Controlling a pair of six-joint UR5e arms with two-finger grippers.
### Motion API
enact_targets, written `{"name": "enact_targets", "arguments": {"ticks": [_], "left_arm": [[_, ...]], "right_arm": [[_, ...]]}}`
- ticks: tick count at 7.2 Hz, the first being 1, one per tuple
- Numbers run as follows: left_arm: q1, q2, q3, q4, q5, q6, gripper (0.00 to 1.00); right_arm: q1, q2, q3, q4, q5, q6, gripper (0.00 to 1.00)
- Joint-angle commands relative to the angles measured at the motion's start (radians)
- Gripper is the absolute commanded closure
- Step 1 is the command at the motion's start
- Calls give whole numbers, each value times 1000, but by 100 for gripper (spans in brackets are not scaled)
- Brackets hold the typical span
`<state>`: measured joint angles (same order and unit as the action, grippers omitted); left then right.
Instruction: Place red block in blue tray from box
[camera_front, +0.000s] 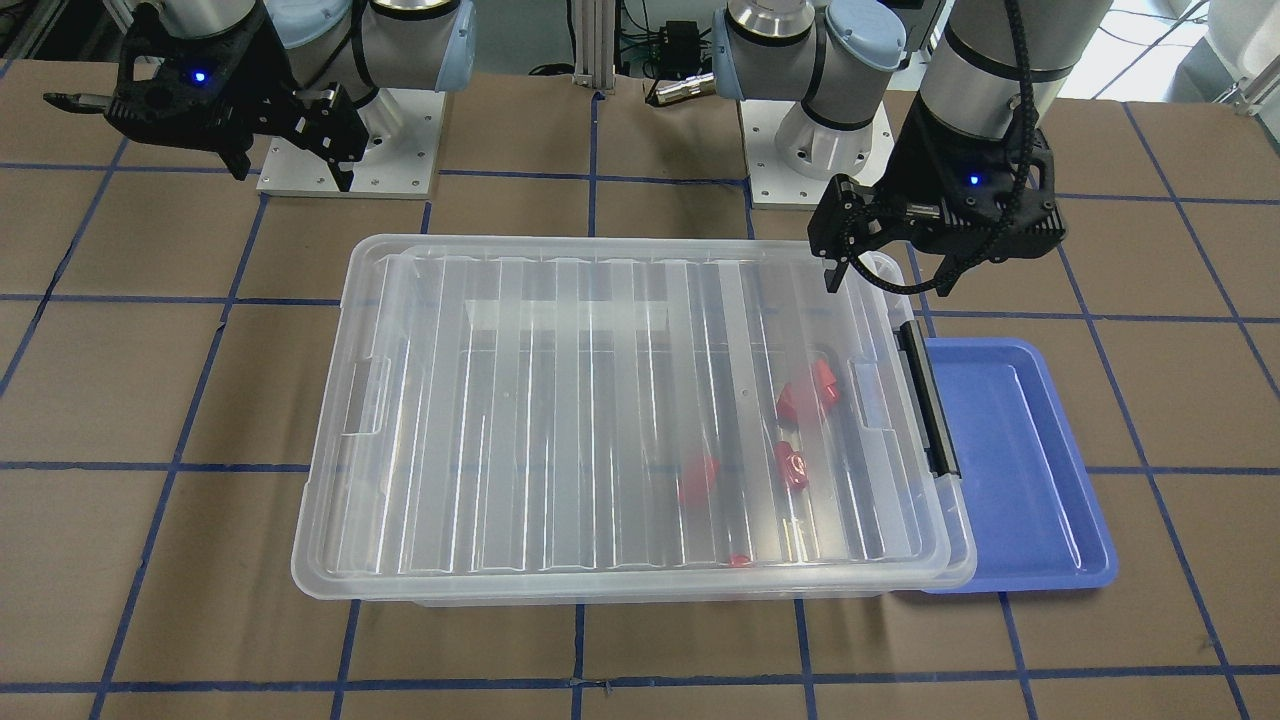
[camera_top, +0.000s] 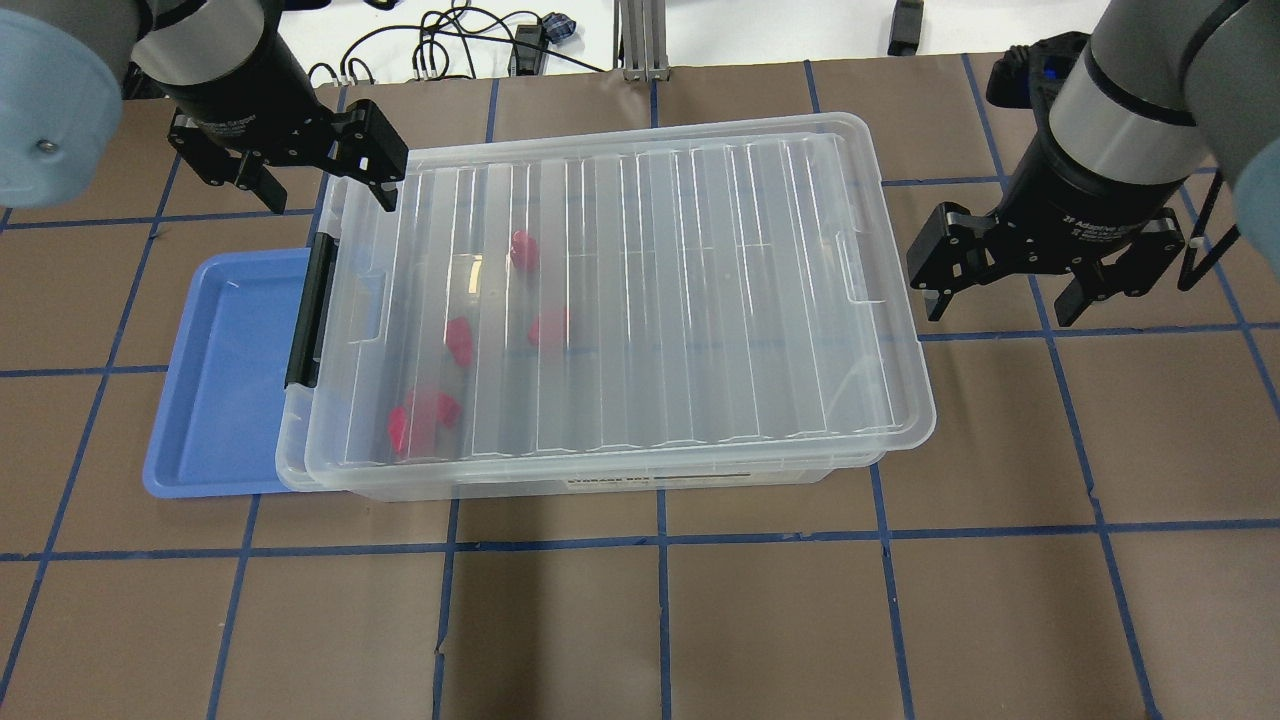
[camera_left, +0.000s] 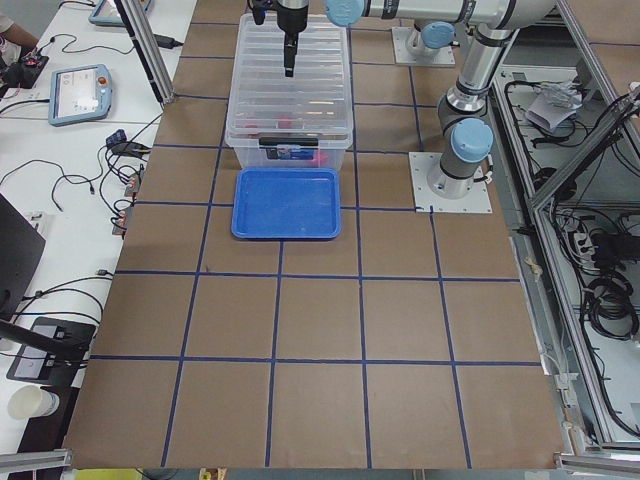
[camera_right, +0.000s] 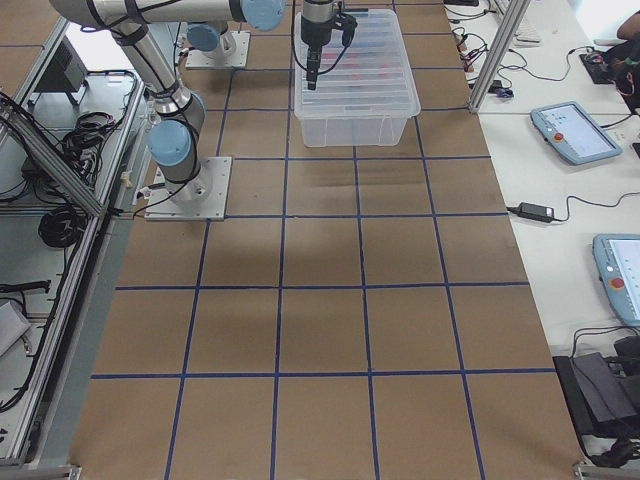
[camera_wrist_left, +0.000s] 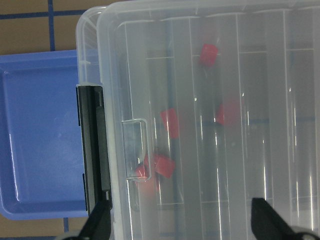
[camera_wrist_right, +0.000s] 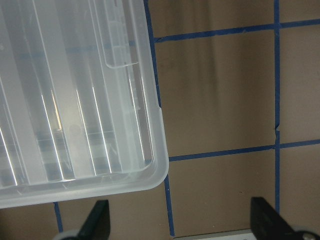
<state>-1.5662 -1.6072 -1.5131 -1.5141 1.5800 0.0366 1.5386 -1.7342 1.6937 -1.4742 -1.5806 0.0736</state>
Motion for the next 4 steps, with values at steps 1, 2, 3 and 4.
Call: {"name": "enact_targets", "arguments": {"ticks": [1,2,3,4], "left_arm": [[0,-3,4,0,0,0,0],[0,-7,4,0,0,-1,0],[0,-7,4,0,0,-1,0],[0,-4,4,-1,-2,-1,0]], "right_arm": [[0,5,1,0,-4,0,0],[0,13,1,-3,1,-1,0],[-3,21,1,-3,4,-2,0],[-9,42,-3,-5,5,-2,0]]}}
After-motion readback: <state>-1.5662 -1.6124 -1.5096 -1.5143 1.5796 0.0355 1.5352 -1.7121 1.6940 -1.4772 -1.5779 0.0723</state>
